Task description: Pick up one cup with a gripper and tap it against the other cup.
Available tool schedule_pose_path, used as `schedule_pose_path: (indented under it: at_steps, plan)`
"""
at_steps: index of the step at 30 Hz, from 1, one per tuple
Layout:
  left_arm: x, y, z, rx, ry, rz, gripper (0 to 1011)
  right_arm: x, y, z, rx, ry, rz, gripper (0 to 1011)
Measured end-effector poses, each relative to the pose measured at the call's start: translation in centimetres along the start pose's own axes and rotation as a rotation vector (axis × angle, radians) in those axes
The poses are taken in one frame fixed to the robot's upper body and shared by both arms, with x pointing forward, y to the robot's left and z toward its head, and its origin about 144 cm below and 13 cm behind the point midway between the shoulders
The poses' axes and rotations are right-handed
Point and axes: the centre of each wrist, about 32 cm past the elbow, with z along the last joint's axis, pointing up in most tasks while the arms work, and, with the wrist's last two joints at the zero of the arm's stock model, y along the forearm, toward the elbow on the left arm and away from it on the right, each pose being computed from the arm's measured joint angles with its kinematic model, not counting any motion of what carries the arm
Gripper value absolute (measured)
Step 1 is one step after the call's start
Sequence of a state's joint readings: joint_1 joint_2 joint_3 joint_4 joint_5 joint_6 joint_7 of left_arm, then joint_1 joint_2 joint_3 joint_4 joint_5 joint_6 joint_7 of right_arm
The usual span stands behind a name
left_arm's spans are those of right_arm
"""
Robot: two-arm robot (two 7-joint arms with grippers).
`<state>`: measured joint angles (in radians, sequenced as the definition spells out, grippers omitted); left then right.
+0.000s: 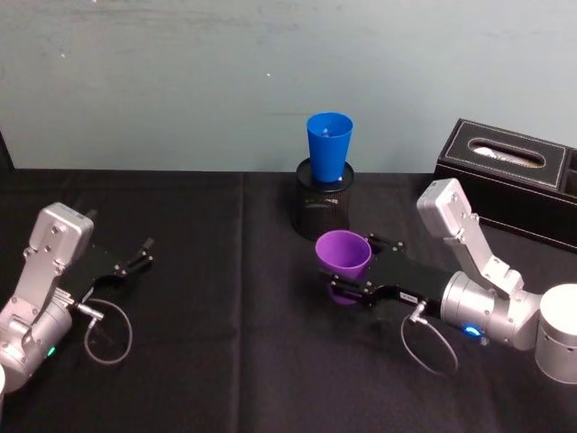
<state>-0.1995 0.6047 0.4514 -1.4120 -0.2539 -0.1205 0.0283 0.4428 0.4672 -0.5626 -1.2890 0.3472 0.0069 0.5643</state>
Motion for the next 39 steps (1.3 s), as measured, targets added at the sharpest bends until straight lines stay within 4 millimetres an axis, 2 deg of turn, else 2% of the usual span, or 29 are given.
schedule_pose_path:
  at_steps: [17,34,39]
  plan:
    - [0.00,0.00,0.00,0.000,0.000,0.000,1011,-0.27,0.45,-0.97,-0.030,0.063,0.025,728]
    - [0.00,0.00,0.00,0.000,0.000,0.000,1011,-0.08,0.65,-0.92,-0.053,0.077,0.047,728]
    - [0.00,0.00,0.00,0.000,0.000,0.000,1011,-0.08,0.63,-0.93,-0.052,0.076,0.046,809]
